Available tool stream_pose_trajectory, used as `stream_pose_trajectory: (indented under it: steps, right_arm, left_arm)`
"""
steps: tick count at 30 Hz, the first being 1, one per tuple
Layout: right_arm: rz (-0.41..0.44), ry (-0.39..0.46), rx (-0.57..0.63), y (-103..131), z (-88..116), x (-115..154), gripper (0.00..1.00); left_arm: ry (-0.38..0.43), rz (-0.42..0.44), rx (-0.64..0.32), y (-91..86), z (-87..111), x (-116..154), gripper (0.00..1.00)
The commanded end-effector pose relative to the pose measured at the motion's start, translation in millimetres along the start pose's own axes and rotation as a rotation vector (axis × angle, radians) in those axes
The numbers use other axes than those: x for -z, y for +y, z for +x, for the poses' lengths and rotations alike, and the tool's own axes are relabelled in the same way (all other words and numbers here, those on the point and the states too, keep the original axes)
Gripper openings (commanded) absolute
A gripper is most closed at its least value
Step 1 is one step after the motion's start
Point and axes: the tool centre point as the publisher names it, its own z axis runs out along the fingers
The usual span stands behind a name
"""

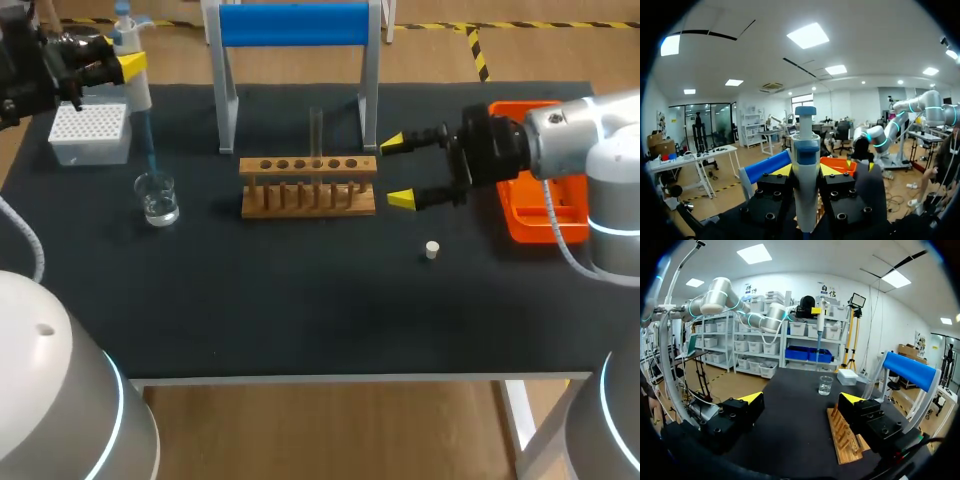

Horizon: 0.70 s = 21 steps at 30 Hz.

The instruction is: Invert the test tube, pick up the pipette, mount the tip to pipette, aspirate from beaker and dispense into the tube, eject the tip, return the pipette, and cap with the stopper.

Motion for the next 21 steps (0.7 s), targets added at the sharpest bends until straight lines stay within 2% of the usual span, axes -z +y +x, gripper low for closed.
stream_pose_trajectory:
  steps: [1,12,21]
  right_arm:
    - [0.002,0.003,0.000,0,0,1,1.00]
    - [0.002,0.003,0.000,0,0,1,1.00]
    - [0.002,0.003,0.000,0,0,1,1.00]
  left_arm:
    - [0.018,0.010,0.001,6.3,-15.5,0,0.00]
    - [0.028,0.029,-0.001,21.7,-42.5,-5,0.00]
    - [0.027,0.044,-0.017,23.3,-47.4,-4,0.00]
